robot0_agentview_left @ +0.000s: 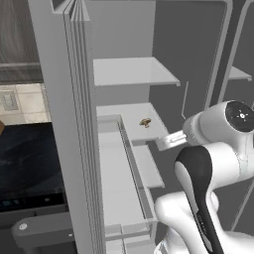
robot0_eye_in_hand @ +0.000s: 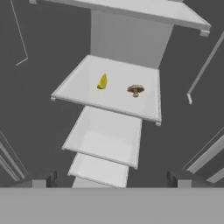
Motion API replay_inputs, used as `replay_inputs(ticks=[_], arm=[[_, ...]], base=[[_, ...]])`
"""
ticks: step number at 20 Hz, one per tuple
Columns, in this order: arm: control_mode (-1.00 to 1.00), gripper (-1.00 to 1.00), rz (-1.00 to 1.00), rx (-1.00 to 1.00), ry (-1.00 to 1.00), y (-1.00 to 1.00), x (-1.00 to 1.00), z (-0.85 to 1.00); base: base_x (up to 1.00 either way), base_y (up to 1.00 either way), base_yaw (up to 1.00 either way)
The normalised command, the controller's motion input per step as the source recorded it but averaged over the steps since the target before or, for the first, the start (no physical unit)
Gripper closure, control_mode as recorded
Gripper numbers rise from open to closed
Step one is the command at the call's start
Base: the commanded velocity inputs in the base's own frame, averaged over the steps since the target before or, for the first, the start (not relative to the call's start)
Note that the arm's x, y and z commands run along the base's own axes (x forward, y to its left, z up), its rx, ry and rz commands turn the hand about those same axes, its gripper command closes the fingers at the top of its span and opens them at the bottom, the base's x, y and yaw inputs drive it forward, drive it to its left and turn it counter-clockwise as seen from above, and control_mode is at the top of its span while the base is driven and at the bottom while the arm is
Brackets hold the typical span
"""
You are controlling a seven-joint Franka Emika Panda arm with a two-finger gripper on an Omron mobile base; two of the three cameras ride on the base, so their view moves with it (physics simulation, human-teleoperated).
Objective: Take the lemon wedge from the fridge and place it on the plate with fish on the dining counter.
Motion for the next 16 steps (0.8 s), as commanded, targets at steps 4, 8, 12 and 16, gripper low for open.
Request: replay_inputs(ticks=[4, 8, 12, 16], arm=[[-1.00, -1.00, -0.03, 0.10, 0.03, 0.00, 0.18, 0.07], [-1.00, -1.00, 0.00, 0.02, 0.02, 0.00, 0.28, 0.00], [-1.00, -1.00, 0.00, 0.00, 0.00, 0.00, 0.28, 0.00], [-1.00, -1.00, 0.00, 0.00, 0.01, 0.07, 0.40, -0.04]], base=[[0.00, 0.00, 0.00], [0.00, 0.00, 0.00], [0.00, 0.00, 0.00], [0.00, 0.00, 0.00]])
